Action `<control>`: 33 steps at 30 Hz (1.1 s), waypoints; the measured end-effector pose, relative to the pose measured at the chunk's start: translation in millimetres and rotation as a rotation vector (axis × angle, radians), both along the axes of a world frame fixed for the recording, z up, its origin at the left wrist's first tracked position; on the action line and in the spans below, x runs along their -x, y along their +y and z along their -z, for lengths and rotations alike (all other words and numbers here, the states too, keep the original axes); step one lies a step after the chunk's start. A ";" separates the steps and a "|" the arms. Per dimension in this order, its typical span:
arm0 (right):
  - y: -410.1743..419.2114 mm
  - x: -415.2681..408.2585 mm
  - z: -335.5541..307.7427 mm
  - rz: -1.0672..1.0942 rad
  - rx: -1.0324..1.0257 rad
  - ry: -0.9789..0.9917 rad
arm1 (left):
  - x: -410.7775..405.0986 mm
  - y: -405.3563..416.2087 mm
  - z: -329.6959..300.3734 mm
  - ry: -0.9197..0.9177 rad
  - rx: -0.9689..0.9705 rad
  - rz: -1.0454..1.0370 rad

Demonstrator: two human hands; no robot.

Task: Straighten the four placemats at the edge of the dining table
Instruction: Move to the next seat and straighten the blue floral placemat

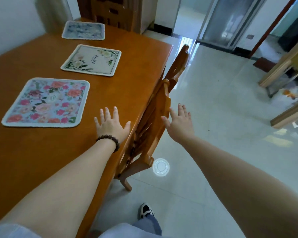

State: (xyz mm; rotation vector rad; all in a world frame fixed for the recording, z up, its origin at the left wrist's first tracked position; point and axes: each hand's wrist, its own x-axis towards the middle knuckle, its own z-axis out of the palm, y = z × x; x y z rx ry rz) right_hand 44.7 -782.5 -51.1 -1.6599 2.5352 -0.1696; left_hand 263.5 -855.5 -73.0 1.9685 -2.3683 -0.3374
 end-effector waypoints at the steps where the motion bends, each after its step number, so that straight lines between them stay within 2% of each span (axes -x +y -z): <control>1: -16.3 7.2 -2.6 -0.028 -0.004 0.011 | 6.0 -9.4 1.3 0.000 -0.014 -0.020; 10: -116.4 22.4 -21.6 -0.257 -0.059 -0.050 | 19.5 -48.1 2.5 0.006 -0.039 -0.223; 17: -198.7 -26.4 -17.7 -0.556 -0.026 -0.036 | -13.0 -64.0 7.1 -0.021 -0.025 -0.513; 22: -260.8 -63.3 -7.0 -0.770 -0.086 -0.053 | -31.9 -75.8 8.8 -0.056 -0.034 -0.764; 28: -322.3 -84.5 3.7 -1.052 -0.121 -0.063 | -21.3 -86.5 3.0 -0.077 -0.081 -1.042; 33: -352.6 -102.2 11.6 -1.201 -0.156 -0.078 | -14.1 -89.2 1.5 -0.063 -0.073 -1.177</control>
